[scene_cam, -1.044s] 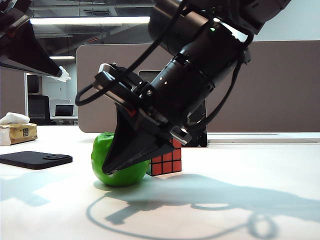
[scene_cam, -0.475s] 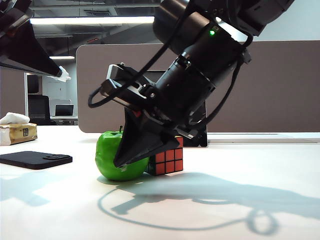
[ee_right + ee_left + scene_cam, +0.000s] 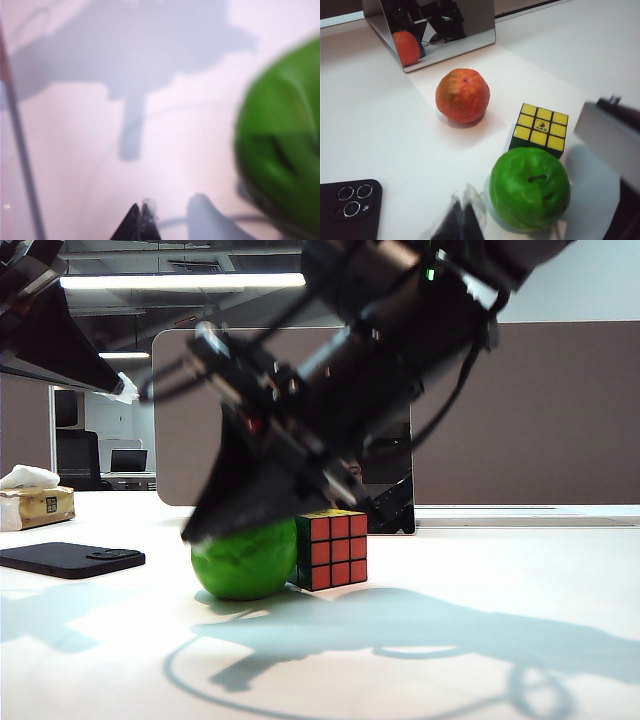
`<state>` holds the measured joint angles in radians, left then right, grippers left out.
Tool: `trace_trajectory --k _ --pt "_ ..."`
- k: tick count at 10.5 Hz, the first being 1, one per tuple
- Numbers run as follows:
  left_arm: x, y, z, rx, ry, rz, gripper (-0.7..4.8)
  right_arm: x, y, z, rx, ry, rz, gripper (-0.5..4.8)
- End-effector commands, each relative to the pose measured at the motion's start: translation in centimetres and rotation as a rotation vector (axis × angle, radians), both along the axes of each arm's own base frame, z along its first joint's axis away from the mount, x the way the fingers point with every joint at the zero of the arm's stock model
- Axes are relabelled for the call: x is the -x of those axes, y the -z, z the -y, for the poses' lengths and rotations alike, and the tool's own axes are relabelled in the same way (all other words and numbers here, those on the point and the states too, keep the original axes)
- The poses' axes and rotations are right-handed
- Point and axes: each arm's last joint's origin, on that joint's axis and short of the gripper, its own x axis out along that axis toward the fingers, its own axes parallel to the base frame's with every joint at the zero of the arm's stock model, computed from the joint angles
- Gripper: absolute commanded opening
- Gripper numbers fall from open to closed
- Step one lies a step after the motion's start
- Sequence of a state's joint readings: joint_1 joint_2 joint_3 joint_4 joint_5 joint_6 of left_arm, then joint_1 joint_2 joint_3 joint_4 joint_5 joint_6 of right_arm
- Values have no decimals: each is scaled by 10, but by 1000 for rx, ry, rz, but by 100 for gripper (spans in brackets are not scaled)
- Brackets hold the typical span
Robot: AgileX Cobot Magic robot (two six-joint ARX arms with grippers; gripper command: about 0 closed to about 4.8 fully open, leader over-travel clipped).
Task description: Move all the fruits on the tabletop near the face of the Rubik's cube that has the color most similar to each fruit.
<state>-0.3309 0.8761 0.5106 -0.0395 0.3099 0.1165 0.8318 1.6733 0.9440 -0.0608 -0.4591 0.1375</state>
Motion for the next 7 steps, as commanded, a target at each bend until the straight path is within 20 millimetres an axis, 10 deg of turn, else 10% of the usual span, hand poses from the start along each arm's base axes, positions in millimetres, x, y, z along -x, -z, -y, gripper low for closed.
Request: trace_trajectory --k 1,3,7 --pt "0 -2 0 2 1 13 -5 1 -36 3 -105 30 133 -1" --pt "0 -2 0 2 1 13 -5 -10 -48 6 -114 85 174 -1" --pt "0 1 -1 -10 -13 -14 -5 -98 -103 47 -137 359 304 -1"
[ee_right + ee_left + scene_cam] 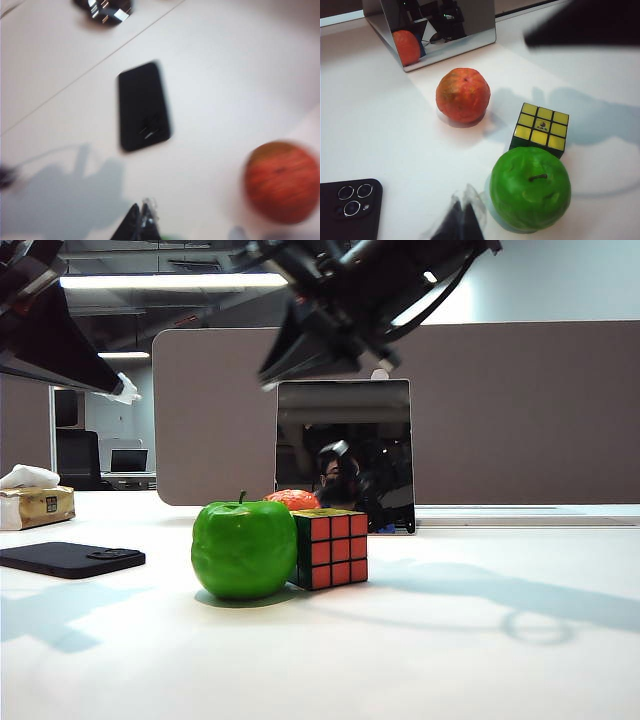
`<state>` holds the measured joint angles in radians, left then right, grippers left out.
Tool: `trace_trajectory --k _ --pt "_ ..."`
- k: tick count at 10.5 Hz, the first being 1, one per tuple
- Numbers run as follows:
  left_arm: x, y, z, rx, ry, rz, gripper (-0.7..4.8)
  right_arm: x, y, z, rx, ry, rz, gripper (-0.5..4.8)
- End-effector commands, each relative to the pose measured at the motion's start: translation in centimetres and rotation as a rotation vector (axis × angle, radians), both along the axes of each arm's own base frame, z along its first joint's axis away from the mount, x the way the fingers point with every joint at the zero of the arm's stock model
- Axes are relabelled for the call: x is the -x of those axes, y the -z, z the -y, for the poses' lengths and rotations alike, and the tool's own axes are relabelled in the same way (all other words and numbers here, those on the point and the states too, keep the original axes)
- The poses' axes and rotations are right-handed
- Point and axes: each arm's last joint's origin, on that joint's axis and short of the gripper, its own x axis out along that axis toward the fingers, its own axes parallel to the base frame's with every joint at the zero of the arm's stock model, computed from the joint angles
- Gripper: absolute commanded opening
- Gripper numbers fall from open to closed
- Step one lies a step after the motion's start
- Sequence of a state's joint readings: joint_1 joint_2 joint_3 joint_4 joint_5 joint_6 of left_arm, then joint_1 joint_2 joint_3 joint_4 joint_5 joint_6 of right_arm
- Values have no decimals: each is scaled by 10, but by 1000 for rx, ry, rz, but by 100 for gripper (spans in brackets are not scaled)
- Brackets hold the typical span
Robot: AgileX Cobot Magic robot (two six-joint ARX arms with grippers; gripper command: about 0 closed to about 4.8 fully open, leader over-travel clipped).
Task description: Move all the fruits on the tabletop near the face of the Rubik's cube that has the color most similar to each fruit.
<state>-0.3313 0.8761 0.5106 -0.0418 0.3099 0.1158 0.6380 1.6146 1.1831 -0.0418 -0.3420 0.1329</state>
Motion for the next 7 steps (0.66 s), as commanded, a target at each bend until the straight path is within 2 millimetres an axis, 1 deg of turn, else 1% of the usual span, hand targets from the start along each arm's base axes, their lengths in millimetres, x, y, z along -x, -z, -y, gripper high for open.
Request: trace_trajectory --k 1,2,3,5,7 --pt "2 5 -2 -32 -27 -52 -5 -59 -2 25 51 140 -1 -1" --pt "2 5 -3 -46 -57 -50 -5 -79 8 29 142 199 8 -1" --pt "2 5 -3 -47 -57 -52 -5 -88 15 30 186 213 10 -1" --pt "6 1 -4 -44 -66 -34 -5 -102 28 32 215 246 -5 -1" --pt "19 -11 -11 -41 -118 34 -5 -123 40 36 239 259 -60 -1"
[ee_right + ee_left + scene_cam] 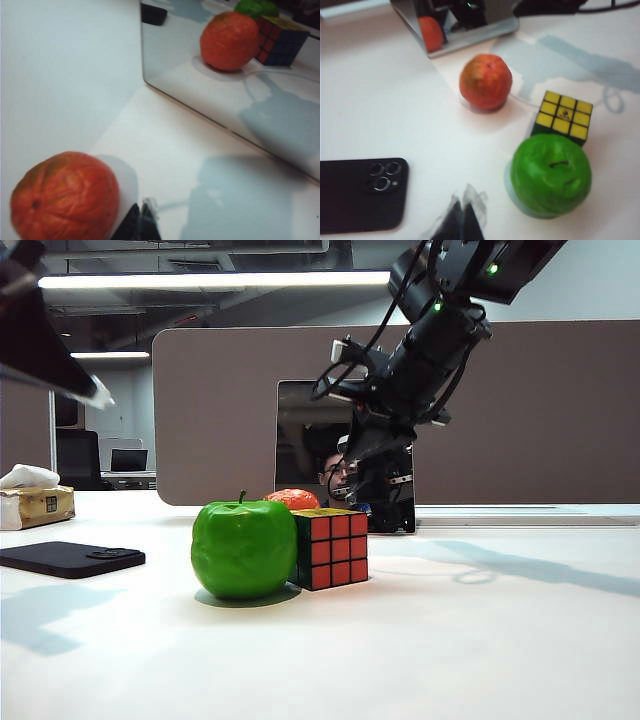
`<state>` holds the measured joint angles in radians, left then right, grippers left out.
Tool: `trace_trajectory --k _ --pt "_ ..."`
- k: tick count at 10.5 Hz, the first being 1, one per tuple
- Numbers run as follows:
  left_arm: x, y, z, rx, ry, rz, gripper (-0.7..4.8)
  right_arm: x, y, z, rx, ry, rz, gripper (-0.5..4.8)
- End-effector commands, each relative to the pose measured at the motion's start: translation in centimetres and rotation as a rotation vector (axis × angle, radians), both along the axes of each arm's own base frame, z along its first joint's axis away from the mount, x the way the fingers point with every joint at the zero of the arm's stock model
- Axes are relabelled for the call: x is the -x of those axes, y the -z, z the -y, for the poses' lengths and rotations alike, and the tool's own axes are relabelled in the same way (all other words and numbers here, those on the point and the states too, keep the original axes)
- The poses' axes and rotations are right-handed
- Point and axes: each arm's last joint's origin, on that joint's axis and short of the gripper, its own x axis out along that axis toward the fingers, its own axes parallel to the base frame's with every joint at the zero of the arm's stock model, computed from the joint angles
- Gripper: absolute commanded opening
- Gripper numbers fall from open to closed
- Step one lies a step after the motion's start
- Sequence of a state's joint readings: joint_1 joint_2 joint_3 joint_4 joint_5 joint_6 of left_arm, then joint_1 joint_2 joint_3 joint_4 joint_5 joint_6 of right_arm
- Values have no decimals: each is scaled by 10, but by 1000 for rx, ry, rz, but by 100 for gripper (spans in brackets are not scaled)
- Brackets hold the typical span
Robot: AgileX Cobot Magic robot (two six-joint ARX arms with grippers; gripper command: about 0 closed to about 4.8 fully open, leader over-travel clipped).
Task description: Move all the fruits on the tabletop near the face of the Rubik's cube that has the color most similar to each fruit.
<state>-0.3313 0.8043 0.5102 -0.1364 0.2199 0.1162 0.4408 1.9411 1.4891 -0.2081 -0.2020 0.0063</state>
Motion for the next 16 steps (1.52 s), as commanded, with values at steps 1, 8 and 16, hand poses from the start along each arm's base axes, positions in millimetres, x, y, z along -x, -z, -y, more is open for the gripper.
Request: trace_trajectory --k 1,8,16 --pt "12 -9 -5 1 -34 46 -5 -22 2 5 -14 -1 -28 -1" --pt "13 -7 -6 -7 -34 23 -5 -56 33 -7 -33 -19 -158 -1" --pt "13 -8 -6 -6 -34 27 -5 -79 50 -18 -41 -27 -237 -1"
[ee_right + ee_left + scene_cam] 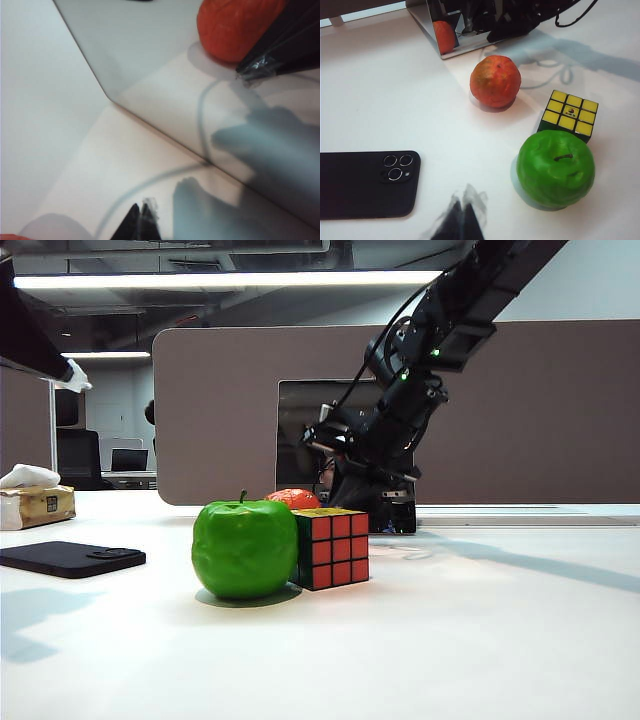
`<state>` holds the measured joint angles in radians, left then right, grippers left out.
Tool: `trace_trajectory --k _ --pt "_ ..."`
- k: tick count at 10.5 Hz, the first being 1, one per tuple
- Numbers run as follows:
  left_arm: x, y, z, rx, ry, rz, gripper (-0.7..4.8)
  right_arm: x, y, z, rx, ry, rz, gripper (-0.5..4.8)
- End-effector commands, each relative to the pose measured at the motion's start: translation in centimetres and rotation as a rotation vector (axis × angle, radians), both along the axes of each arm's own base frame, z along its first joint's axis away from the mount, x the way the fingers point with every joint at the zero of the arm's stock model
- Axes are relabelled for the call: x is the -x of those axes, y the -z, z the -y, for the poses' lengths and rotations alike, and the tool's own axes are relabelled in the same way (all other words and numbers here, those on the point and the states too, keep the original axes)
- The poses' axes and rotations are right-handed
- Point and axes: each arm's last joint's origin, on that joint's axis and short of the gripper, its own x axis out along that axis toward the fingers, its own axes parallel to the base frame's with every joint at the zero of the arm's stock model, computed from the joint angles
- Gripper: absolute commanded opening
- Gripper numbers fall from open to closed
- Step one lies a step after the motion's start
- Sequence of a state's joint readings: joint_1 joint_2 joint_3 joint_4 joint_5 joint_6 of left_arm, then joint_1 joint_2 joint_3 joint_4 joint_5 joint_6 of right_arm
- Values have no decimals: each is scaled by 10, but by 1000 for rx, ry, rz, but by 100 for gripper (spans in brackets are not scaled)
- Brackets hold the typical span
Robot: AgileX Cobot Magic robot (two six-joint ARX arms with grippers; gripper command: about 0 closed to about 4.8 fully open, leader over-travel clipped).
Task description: Move all the fruits on the tabletop near the face of the Rubik's cube that has the color most similar to each fruit.
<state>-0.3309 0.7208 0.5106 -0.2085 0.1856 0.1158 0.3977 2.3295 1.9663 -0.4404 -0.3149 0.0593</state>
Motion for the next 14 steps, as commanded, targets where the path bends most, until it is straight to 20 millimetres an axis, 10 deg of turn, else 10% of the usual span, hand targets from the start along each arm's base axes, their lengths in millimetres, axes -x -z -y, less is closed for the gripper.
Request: trace_trajectory --k 1,14 --pt "0 -1 0 2 -2 10 -5 3 12 -2 -23 -50 -82 -1" --pt "-2 0 0 -4 -6 -3 -5 67 17 -91 -3 -422 -169 -1"
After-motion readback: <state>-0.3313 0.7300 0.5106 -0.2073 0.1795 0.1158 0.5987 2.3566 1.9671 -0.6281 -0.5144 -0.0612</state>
